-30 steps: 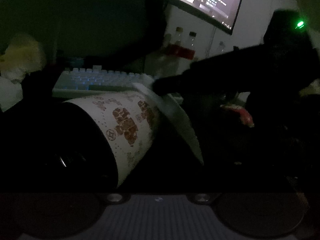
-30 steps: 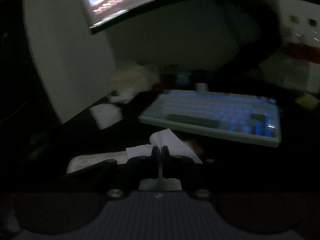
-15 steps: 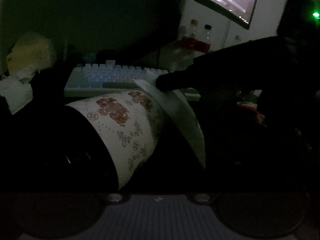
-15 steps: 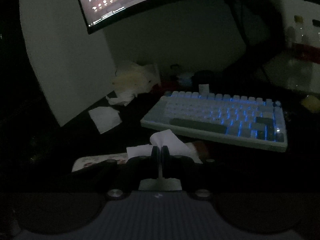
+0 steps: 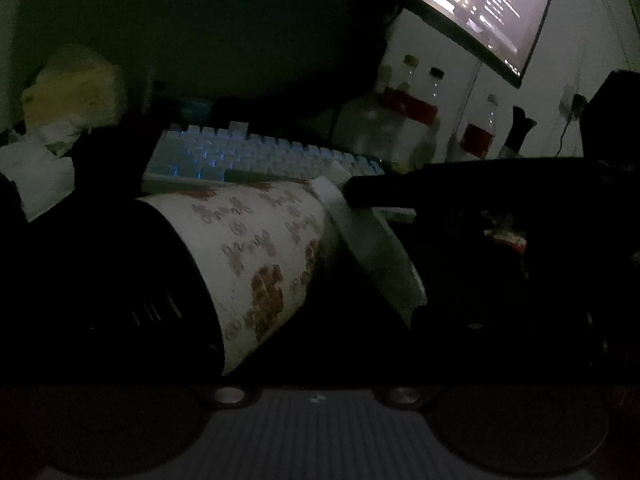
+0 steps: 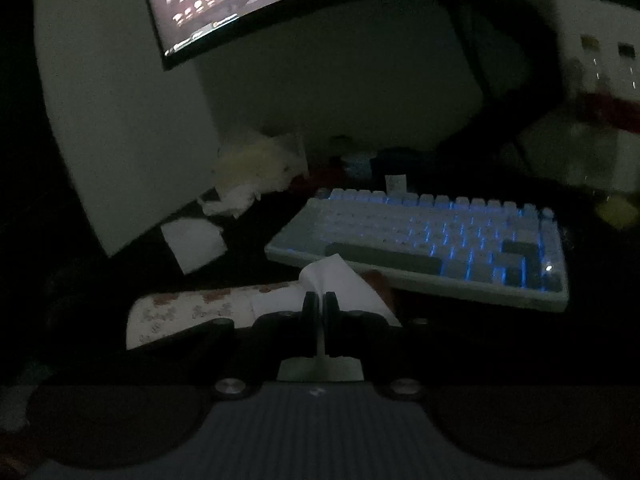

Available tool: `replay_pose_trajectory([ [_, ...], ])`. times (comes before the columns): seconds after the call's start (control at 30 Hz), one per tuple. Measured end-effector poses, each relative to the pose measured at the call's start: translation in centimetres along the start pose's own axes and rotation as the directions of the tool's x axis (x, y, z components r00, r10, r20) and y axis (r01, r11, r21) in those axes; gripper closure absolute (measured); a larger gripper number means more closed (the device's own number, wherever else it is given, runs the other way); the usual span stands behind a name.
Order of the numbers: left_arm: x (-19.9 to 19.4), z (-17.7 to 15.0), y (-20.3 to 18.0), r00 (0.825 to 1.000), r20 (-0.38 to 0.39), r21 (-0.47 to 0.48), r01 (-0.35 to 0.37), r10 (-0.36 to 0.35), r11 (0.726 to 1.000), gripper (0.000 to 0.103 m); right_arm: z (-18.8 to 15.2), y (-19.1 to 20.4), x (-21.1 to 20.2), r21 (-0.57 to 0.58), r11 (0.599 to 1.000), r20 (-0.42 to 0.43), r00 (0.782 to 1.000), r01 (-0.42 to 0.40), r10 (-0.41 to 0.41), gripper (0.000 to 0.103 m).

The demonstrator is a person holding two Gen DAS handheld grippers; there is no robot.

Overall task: Clean container
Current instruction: 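Wipe the tissue along the container toward its rim with the right gripper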

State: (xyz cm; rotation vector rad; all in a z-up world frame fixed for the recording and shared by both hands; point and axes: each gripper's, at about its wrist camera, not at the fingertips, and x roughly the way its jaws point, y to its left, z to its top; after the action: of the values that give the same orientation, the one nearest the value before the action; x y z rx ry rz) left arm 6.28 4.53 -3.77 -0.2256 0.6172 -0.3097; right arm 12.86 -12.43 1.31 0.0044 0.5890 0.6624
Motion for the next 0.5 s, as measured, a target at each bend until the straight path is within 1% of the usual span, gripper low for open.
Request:
replay_pose_trajectory([
  [0.03,0.1,0.1,0.1,1.000,0.000,0.000,-0.001,0.001,1.000,0.000,-0.1,0.6,0.0,-0.015,1.000,0.006,1.000,-0.025,0.025,0.098],
  [0.07,0.2,0.1,0.2,1.000,0.001,0.000,-0.001,0.001,1.000,0.000,-0.3,1.4,0.1,-0.036,0.996,0.007,0.997,-0.076,0.076,0.098],
  [0.17,0.3,0.1,0.3,1.000,0.007,0.000,0.001,-0.001,1.000,0.000,-0.8,3.9,0.2,-0.113,0.972,0.001,0.978,-0.205,0.206,0.098],
  [0.23,0.4,0.1,0.5,1.000,0.008,-0.001,0.003,-0.003,1.000,0.000,-1.0,4.5,0.3,-0.153,0.962,0.000,0.973,-0.227,0.230,0.099],
  [0.27,0.4,0.1,0.5,1.000,0.010,-0.006,0.005,-0.005,1.000,0.000,-0.9,4.1,0.3,-0.146,0.960,-0.003,0.971,-0.237,0.239,0.099],
  [0.3,0.3,0.1,0.5,1.000,0.011,-0.011,0.008,-0.008,1.000,0.000,-0.8,3.3,0.3,-0.112,0.969,-0.002,0.975,-0.221,0.222,0.099],
  [0.37,0.3,0.0,0.7,1.000,0.016,-0.018,0.014,-0.014,1.000,0.000,-0.5,1.6,0.3,-0.063,0.986,0.000,0.988,-0.155,0.155,0.099],
  [0.4,0.2,0.0,0.8,1.000,0.019,-0.023,0.018,-0.017,1.000,0.000,-0.5,0.6,0.3,-0.049,0.993,0.004,0.994,-0.109,0.109,0.099],
  [0.47,0.1,-0.1,0.8,0.999,0.023,-0.025,0.026,-0.026,0.999,0.000,-0.3,-1.0,0.3,-0.004,1.000,0.004,1.000,-0.021,0.021,0.099],
  [0.5,0.0,-0.1,0.7,0.999,0.025,-0.022,0.030,-0.029,0.999,0.000,-0.2,-1.5,0.3,0.025,1.000,-0.001,1.000,-0.008,0.008,0.099],
])
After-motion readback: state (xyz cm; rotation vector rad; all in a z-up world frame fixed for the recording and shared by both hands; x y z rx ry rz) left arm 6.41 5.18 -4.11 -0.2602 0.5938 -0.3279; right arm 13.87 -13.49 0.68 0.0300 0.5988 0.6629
